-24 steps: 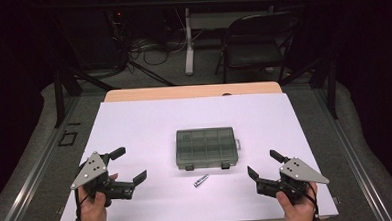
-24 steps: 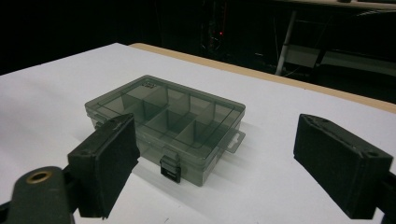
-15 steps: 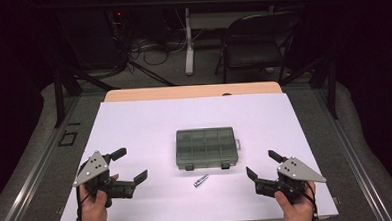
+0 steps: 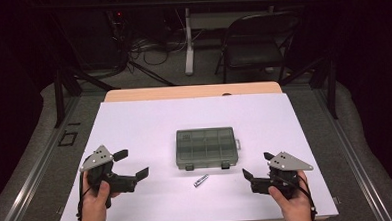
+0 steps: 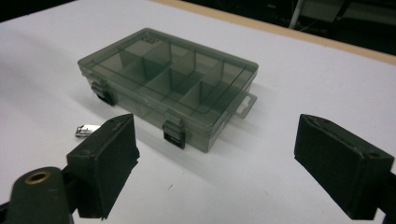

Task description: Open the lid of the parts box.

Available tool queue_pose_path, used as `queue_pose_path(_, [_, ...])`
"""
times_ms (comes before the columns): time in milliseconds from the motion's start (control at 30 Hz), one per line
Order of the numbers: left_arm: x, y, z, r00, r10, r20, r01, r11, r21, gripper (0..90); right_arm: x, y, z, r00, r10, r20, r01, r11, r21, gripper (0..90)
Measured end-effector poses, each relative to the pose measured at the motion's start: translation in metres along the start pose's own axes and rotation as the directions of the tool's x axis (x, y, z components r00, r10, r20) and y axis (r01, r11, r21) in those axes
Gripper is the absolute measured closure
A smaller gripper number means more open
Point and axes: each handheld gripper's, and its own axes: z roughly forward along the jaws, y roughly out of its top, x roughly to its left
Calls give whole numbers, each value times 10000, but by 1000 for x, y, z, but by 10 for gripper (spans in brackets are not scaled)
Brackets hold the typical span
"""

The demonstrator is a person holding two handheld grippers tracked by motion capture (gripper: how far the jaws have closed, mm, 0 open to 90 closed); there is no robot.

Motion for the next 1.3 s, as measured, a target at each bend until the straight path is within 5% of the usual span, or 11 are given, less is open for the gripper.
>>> queue_pose_path(67, [1, 3, 2, 10000, -67, -31, 68, 9997, 245, 2, -2, 6, 3, 10000, 7, -96, -1, 9979, 652, 128])
queue_pose_path(367, [10, 18, 12, 9982, -594, -79, 599, 9915, 1152, 2, -9, 29, 13, 9985, -500, -242, 534, 9834, 1734, 128])
queue_pose_path(500, [10, 25, 17, 9976, -690, -24, 688, 9898, 1251, 2, -9, 38, 17, 9959, -782, -449, 846, 9823, 1672, 85])
queue_pose_path(633, [8, 32, 26, 9970, -751, 181, 720, 9881, 1356, 2, -8, 46, 24, 9977, -560, -387, 616, 9848, 1623, 82])
queue_pose_path(800, [-3, 39, 42, 9994, -129, 334, 73, 9867, 1626, 6, -1, 52, 31, 9946, -923, -480, 983, 9852, 1407, 163])
queue_pose_path(900, [-7, 41, 47, 9998, 124, 148, -146, 9875, 1570, 139, 2, 52, 36, 9925, -1188, -291, 1216, 9839, 1311, 259])
queue_pose_path(1000, [-7, 44, 54, 9998, 139, 158, -161, 9885, 1504, 173, 4, 52, 40, 9914, -1291, -225, 1310, 9820, 1362, 337])
queue_pose_path(1233, [-13, 45, 67, 9997, 107, 237, -141, 9891, 1468, 531, 6, 43, 50, 9947, -884, -534, 954, 9845, 1473, 524])
queue_pose_path(1300, [-16, 43, 73, 9998, 114, 144, -134, 9889, 1483, 552, 7, 41, 52, 9946, -885, -546, 955, 9851, 1429, 527])
